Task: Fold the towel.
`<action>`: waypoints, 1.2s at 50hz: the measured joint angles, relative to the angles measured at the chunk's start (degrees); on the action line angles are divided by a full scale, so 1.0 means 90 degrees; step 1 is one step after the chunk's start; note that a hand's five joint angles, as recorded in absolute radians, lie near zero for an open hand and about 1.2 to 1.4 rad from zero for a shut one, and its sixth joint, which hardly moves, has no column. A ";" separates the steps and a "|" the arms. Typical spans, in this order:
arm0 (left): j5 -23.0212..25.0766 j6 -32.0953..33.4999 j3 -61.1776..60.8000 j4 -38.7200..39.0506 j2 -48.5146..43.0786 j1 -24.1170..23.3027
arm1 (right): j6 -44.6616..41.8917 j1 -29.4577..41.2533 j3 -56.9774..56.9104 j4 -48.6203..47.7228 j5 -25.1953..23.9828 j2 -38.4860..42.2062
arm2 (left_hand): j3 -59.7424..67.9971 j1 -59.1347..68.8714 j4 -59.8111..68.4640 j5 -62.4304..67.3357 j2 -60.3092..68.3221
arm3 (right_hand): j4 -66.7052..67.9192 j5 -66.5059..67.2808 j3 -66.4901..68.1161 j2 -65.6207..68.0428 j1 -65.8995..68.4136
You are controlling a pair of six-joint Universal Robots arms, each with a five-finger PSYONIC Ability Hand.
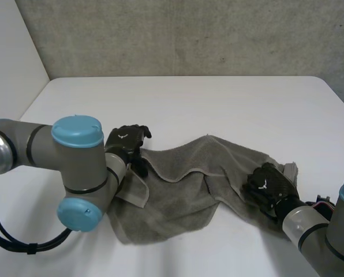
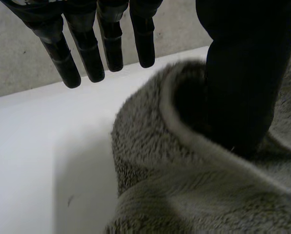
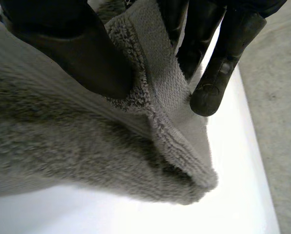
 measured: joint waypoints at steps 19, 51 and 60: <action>-0.0932 0.0696 0.0073 0.0492 -0.0061 0.0063 | 0.2288 -0.1505 -0.0701 0.0606 0.0033 -0.1909 | 0.4171 0.4194 0.4185 0.4127 0.4205 | 0.0000 0.0005 0.0001 -0.0002 0.0006; -0.0340 0.3659 0.2710 -0.0795 0.0124 0.0826 | 0.1753 -0.0134 -0.8109 0.3654 0.1280 0.2026 | 0.5109 0.4968 0.5116 0.4991 0.5114 | 0.0001 0.0094 0.0183 -0.0002 0.0007; -0.0235 0.2667 0.5059 0.0957 0.0264 0.0825 | 0.3290 -0.0158 -1.0036 0.0522 0.1228 0.2039 | 0.5110 0.4971 0.5117 0.4993 0.5115 | 0.0001 0.0094 0.0184 -0.0002 0.0010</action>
